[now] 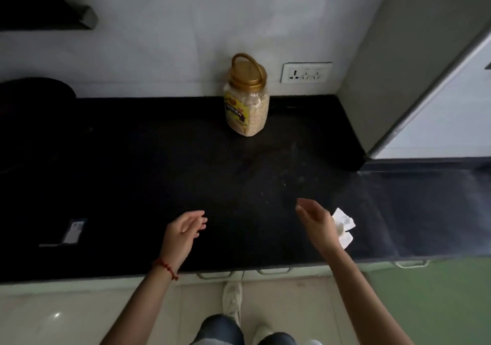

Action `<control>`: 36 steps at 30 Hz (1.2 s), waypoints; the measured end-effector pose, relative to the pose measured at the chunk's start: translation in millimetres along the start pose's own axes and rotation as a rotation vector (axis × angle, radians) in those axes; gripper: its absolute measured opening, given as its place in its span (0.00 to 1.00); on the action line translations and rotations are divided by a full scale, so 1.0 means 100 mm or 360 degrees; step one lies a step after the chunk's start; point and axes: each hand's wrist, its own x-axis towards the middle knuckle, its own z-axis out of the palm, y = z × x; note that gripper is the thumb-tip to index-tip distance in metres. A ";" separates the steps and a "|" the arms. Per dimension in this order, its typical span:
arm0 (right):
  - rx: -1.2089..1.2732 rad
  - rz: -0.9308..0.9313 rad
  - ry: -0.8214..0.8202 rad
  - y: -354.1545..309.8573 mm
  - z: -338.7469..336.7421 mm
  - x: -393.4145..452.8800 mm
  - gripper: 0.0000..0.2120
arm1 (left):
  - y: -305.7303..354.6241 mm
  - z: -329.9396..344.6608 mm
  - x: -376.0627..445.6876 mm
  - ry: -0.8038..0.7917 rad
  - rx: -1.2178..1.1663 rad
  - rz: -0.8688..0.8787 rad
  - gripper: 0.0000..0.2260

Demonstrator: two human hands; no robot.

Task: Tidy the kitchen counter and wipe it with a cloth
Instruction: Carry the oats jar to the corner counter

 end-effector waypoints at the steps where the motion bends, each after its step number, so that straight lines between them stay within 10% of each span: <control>1: -0.0007 -0.0010 0.0016 -0.10 0.06 0.14 0.12 | 0.08 -0.01 0.17 0.0012 0.0004 0.0010 0.08; 19: 0.0356 -0.0145 -0.0083 -1.31 0.97 2.20 0.34 | 1.44 0.82 3.13 0.0025 -0.0386 -0.0192 0.22; 33: 0.0372 -0.0282 -0.0446 -1.27 0.74 2.63 0.41 | 1.06 0.86 2.83 0.0076 -0.0305 0.0108 0.10; 36: 0.0233 -0.0293 -0.0570 -1.28 0.64 2.79 0.47 | 0.97 0.76 2.85 -0.0071 -0.0222 0.0092 0.21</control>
